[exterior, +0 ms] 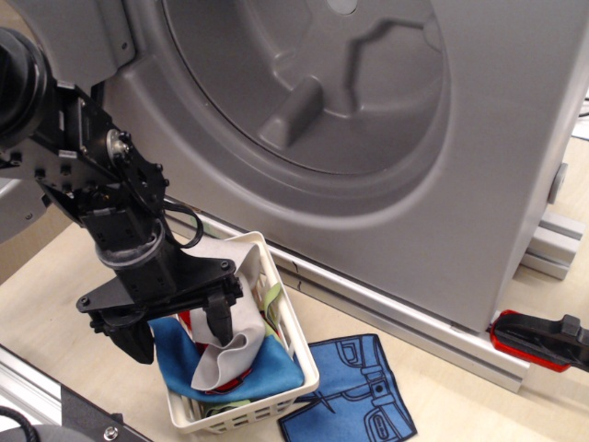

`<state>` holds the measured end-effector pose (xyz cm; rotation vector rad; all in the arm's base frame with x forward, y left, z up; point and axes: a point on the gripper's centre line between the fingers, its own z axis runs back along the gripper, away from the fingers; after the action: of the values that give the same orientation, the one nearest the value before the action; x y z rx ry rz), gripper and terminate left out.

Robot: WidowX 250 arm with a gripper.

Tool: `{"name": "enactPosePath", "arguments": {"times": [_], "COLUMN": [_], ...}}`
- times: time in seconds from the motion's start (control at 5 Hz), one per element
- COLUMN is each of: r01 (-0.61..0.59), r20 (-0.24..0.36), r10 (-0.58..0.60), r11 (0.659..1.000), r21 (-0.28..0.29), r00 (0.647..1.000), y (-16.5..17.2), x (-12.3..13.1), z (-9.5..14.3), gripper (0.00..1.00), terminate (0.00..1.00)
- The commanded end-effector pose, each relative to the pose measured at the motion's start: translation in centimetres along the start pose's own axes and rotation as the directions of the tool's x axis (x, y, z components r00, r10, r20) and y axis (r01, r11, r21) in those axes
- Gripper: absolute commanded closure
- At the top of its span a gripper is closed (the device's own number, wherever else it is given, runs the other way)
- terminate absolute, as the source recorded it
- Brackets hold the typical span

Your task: Put clothes in laundry machine

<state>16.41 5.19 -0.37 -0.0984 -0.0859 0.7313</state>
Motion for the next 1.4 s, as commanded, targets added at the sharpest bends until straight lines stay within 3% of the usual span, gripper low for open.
{"name": "enactPosePath", "arguments": {"times": [0.0,0.4,1.2], "r01": [-0.006,-0.056,-0.071], "r20": [0.000,-0.006,0.028], "r10": [0.006,0.056,0.069], "r11": [0.999,0.997,0.995], "r21": [-0.049,-0.050,0.077], "r00": [1.000,0.998,0.997], "y": [-1.6,-3.2,-3.0], "x": [0.9,1.7,2.2], "z": [1.4,0.2,-4.1], "gripper": [0.00,0.00,0.00], "terminate": [0.00,0.00,0.00]}}
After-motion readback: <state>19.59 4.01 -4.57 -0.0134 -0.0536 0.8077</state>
